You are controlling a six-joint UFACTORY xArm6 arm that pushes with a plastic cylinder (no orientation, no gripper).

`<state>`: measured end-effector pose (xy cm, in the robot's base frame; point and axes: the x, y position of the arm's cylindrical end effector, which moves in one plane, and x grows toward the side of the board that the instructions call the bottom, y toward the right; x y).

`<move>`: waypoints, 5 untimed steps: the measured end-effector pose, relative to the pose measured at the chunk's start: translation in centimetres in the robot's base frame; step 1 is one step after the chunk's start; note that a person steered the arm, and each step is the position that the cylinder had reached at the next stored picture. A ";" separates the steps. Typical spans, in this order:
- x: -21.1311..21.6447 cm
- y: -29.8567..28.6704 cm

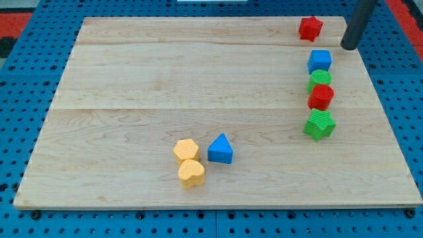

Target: Slide the blue cube slightly to the left

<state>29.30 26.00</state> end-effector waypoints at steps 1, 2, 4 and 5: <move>3.4 -2.3; 4.9 -2.9; 3.8 -10.3; 1.1 -11.9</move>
<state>30.36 14.13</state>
